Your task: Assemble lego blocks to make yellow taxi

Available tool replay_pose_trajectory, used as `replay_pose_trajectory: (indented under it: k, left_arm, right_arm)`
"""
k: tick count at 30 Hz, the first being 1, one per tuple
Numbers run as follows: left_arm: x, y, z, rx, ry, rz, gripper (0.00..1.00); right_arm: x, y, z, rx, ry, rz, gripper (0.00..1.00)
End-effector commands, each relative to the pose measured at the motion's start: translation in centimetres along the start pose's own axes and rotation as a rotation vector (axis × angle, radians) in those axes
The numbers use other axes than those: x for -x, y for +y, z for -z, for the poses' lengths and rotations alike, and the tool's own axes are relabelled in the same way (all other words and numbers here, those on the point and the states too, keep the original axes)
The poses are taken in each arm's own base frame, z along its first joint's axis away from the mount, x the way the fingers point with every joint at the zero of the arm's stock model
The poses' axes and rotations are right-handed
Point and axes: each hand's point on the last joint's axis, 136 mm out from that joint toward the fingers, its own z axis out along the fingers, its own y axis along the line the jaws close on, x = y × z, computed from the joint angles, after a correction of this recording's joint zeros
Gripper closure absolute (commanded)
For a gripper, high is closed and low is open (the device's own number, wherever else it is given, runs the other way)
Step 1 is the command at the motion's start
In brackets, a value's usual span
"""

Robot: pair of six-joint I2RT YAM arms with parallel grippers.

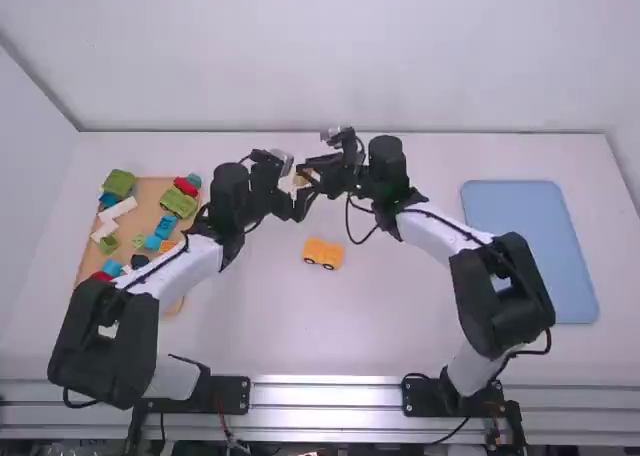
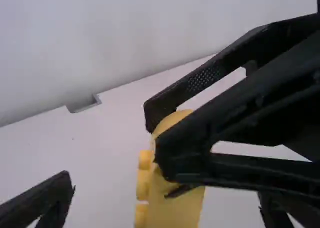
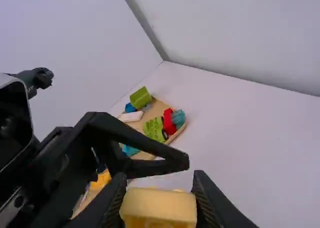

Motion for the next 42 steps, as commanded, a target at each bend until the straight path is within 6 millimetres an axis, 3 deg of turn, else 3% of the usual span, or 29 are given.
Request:
replay_pose_trajectory:
  k: [1, 7, 12, 16, 22, 26, 35, 40, 41, 42]
  left_arm:
    - [0.1, -0.3, 0.2, -0.018, 0.008, 0.093, 0.01]
    - [1.8, -1.9, 1.9, -0.199, -0.019, 0.057, 0.01]
    - [3.5, -2.9, 5.3, -0.481, -0.055, 0.012, 0.01]
    - [3.5, -4.4, 7.3, -0.695, -0.074, -0.046, 0.01]
    - [2.0, -4.1, 6.8, -0.744, -0.063, -0.041, 0.01]
    - [1.5, -5.2, 8.1, -0.873, -0.106, -0.114, 0.01]
    - [0.6, -4.6, 6.7, -0.804, -0.075, -0.089, 0.01]
    - [0.6, -4.7, 6.8, -0.810, -0.078, -0.092, 0.11]
    - [0.6, -4.6, 6.8, -0.808, -0.077, -0.091, 0.19]
    - [0.6, -4.6, 6.8, -0.808, -0.077, -0.091, 0.19]
  right_arm:
    - [0.5, 0.3, 0.6, 0.028, -0.007, 0.031, 0.84]
    - [1.6, 1.9, 2.2, 0.187, 0.025, 0.136, 0.86]
    - [1.9, 3.8, 2.8, 0.304, 0.086, 0.260, 0.88]
    - [2.0, 5.1, 3.2, 0.368, 0.123, 0.331, 0.89]
    - [1.2, 7.2, 3.7, 0.468, 0.159, 0.418, 0.89]
    - [0.7, 7.9, 3.7, 0.488, 0.182, 0.431, 0.89]
    - [0.7, 9.4, 4.4, 0.582, 0.160, 0.426, 0.91]
    - [0.7, 9.4, 4.4, 0.580, 0.159, 0.426, 0.91]
    - [0.8, 9.4, 4.4, 0.581, 0.159, 0.423, 0.91]
    - [0.8, 9.4, 4.4, 0.581, 0.159, 0.423, 0.91]
